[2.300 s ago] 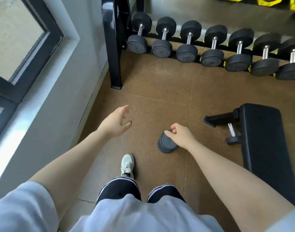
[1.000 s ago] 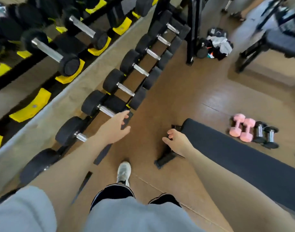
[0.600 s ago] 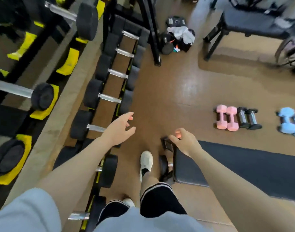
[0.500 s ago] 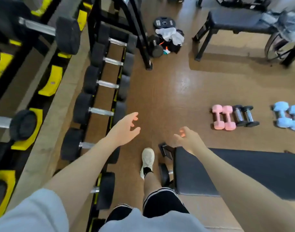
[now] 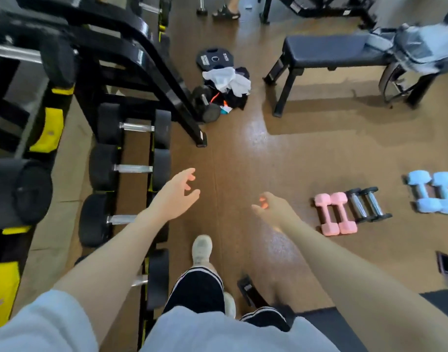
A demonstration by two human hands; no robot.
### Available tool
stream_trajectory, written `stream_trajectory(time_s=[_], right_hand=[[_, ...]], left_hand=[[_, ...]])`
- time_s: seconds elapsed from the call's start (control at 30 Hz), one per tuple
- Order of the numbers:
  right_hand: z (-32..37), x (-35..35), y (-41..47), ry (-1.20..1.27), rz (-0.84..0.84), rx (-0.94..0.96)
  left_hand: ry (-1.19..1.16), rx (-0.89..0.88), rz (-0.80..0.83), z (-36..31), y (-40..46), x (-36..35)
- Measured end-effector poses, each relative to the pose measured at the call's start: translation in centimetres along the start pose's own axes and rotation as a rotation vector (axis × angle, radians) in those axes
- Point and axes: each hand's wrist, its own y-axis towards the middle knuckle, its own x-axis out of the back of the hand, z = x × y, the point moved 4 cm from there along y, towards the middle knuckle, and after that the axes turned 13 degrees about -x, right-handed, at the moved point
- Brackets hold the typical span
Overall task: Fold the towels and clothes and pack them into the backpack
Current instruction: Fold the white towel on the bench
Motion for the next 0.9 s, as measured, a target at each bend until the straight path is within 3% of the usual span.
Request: stream_trajectory(time_s=[0.17,0.37,0.63,0.9], right_hand=[[7.5,4.5,9.4,0.022,-0.019,0.033],[14.4,12.8,21.2,0.020,-0.039,-0.066],[16.8,24.4,33.5,0.216,-0.131,-0.196],[20.1,34.6,50.0,0.138,-0.071,-0.168]], left_hand=[[0.030,-0.024,0.021,3.5,12.7,3.9],[0.021,-0.055,0.126,5.2,29.0,8.2],[0.060,-0.186,0.292,2.8,48.7,9.8],[0.025,-0.153,0.263,1.6,68.2,7.8]])
